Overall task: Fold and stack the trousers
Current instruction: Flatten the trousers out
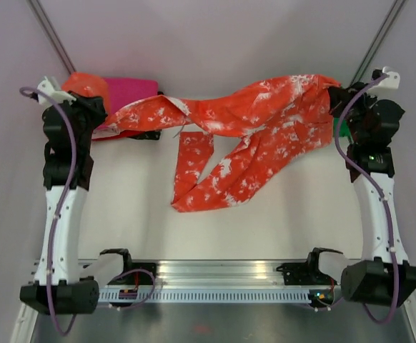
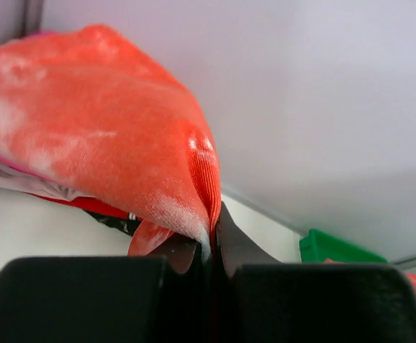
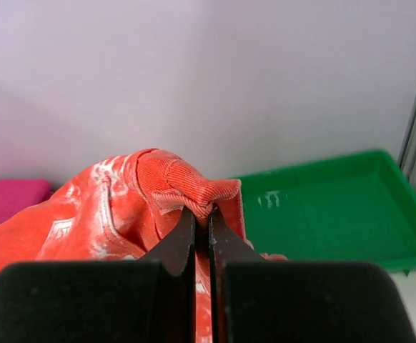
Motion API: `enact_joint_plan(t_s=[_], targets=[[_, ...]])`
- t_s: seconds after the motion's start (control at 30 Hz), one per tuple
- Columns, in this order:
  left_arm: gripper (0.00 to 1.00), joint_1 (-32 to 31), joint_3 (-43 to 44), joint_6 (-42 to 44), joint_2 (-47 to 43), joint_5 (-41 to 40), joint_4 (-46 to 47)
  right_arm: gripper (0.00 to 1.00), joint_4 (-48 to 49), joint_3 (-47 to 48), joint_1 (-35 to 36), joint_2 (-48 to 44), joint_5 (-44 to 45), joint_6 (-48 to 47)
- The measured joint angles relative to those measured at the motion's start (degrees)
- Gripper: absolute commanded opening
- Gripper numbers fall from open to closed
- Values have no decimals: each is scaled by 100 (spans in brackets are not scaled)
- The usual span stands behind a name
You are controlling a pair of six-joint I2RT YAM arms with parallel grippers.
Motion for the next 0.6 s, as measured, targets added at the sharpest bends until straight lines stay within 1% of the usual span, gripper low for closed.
enact_joint_plan(t_s=[0.1, 0.2, 0.3, 0.4, 0.5, 0.57, 0.6], targets=[[2, 7, -654, 195, -1204, -260, 181, 0, 372, -476, -7, -940, -273, -122], [3, 7, -1545, 223, -2297, -514, 15, 0, 483, -1294, -7, -2048, -721, -195], [5, 7, -2385, 149, -2973, -796, -328, 0, 514, -2315, -7, -3182, -1329, -262], [6, 7, -3053, -190, -3314, -1117, -1036, 0, 273, -3235, 59, -4474, -2055, -461], [11, 7, -3700, -621, -3742, -1386, -1692, 0, -575, -3633, 146, -5654, -2339, -741], [23, 7, -4151, -802, -4277, -1453, -1939, 0, -1274, -3646, 227, -6352, -2194, -857], [37, 7, -4330, -868, -4553, -1480, -2057, 0, -1580, -3635, 262, -6623, -2046, -855]])
